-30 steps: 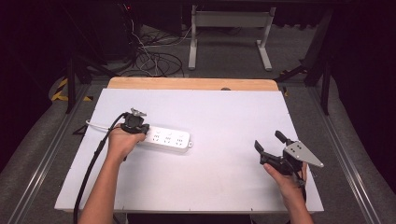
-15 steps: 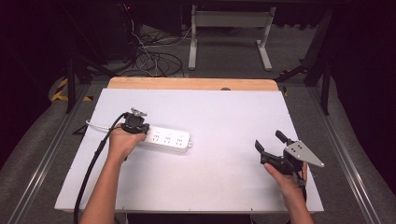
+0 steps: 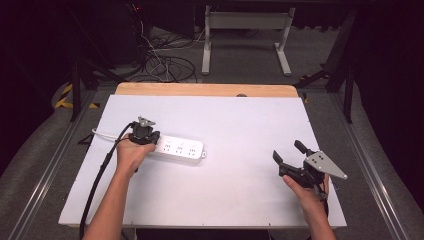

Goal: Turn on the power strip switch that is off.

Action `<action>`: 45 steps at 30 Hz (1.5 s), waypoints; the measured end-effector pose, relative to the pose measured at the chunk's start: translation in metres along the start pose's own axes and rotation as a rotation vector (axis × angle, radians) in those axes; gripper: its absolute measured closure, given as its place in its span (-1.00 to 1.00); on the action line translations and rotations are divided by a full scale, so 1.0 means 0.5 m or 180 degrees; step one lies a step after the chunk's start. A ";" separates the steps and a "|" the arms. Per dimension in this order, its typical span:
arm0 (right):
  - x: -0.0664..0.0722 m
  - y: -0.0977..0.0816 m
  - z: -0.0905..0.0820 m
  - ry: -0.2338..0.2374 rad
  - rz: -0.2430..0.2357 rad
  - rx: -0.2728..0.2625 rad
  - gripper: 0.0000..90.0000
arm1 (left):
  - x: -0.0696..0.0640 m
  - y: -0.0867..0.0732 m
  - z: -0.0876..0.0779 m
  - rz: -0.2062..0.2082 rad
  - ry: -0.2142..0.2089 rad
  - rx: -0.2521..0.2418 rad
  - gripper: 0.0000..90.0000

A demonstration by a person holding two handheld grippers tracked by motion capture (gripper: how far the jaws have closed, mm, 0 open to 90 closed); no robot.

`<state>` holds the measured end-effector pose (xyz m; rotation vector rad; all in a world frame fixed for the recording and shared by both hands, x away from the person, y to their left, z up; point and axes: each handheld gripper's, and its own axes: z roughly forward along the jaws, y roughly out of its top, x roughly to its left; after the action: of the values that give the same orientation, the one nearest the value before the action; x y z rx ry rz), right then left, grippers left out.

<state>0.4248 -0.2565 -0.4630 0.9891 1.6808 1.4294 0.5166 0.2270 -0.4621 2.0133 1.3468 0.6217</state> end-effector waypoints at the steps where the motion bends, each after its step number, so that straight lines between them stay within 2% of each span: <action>1: 0.000 0.000 0.000 -0.0002 0.0003 0.0003 -0.65 | -0.004 0.001 0.001 0.0009 -0.0016 -0.0003 1.00; 3: 0.000 -0.001 0.000 -0.0006 0.0011 0.0016 -0.65 | -0.003 0.000 0.000 -0.0014 -0.0019 -0.0008 1.00; 10: -0.003 -0.003 0.002 -0.0017 0.0015 0.0015 -0.64 | -0.002 -0.018 -0.011 -0.0138 -0.0053 -0.0347 1.00; 12: -0.004 -0.003 0.002 -0.0023 0.0017 0.0024 -0.64 | -0.002 -0.021 -0.026 -0.0187 -0.0105 -0.0505 1.00; 14: -0.004 -0.003 0.002 -0.0026 0.0026 0.0019 -0.64 | -0.003 -0.019 -0.047 -0.0170 -0.0100 -0.0647 1.00; 17: -0.003 -0.002 0.001 -0.0031 0.0034 0.0019 -0.64 | -0.009 -0.020 -0.085 -0.0239 -0.0123 -0.0927 1.00; 18: -0.003 -0.001 0.002 -0.0031 0.0035 0.0014 -0.64 | -0.011 -0.023 -0.100 -0.0244 -0.0100 -0.1036 1.00; 20: -0.001 -0.001 0.002 -0.0025 0.0024 0.0012 -0.64 | -0.014 -0.034 -0.131 -0.0342 -0.0088 -0.1300 1.00; 21: -0.001 -0.001 0.002 -0.0024 0.0017 0.0013 -0.64 | -0.013 -0.042 -0.145 -0.0386 -0.0045 -0.1403 1.00; 23: 0.000 0.000 0.002 -0.0021 0.0009 0.0010 -0.64 | -0.007 -0.062 -0.172 -0.0578 -0.0030 -0.1622 1.00; 24: 0.000 0.001 0.002 -0.0022 0.0015 0.0006 -0.63 | -0.005 -0.074 -0.184 -0.0622 0.0034 -0.1709 1.00; 27: -0.001 0.002 0.003 -0.0023 0.0019 -0.0010 -0.64 | -0.004 -0.109 -0.217 -0.0678 0.0276 -0.1937 1.00; 28: -0.001 0.002 0.004 -0.0015 0.0031 -0.0012 -0.63 | -0.005 -0.122 -0.225 -0.0658 0.0376 -0.2023 1.00; 29: 0.000 0.003 0.004 -0.0014 0.0032 -0.0018 -0.63 | -0.005 -0.132 -0.232 -0.0604 0.0475 -0.2064 1.00; 31: -0.001 0.004 0.006 -0.0006 0.0016 -0.0020 -0.64 | -0.004 -0.152 -0.241 -0.0651 0.0605 -0.2165 1.00; 33: 0.001 0.004 0.008 -0.0002 0.0020 -0.0027 -0.63 | -0.001 -0.163 -0.247 -0.0603 0.0740 -0.2217 1.00; 39: 0.007 0.006 0.015 0.0035 0.0000 -0.0030 -0.63 | 0.003 -0.171 -0.243 -0.0570 0.0878 -0.2201 0.99; 41: 0.008 0.005 0.016 0.0035 -0.0005 -0.0017 -0.63 | 0.009 -0.175 -0.240 -0.0631 0.0844 -0.2182 0.89; 43: 0.007 0.005 0.016 0.0030 0.0009 -0.0018 -0.63 | 0.014 -0.177 -0.238 -0.0672 0.0863 -0.2223 0.75; 45: 0.007 0.005 0.014 0.0029 0.0006 -0.0016 -0.63 | 0.021 -0.177 -0.232 -0.0718 0.0918 -0.2299 0.36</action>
<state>0.4296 -0.2499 -0.4617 0.9830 1.6824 1.4405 0.3852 0.2893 -0.4455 1.2088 1.2386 1.1285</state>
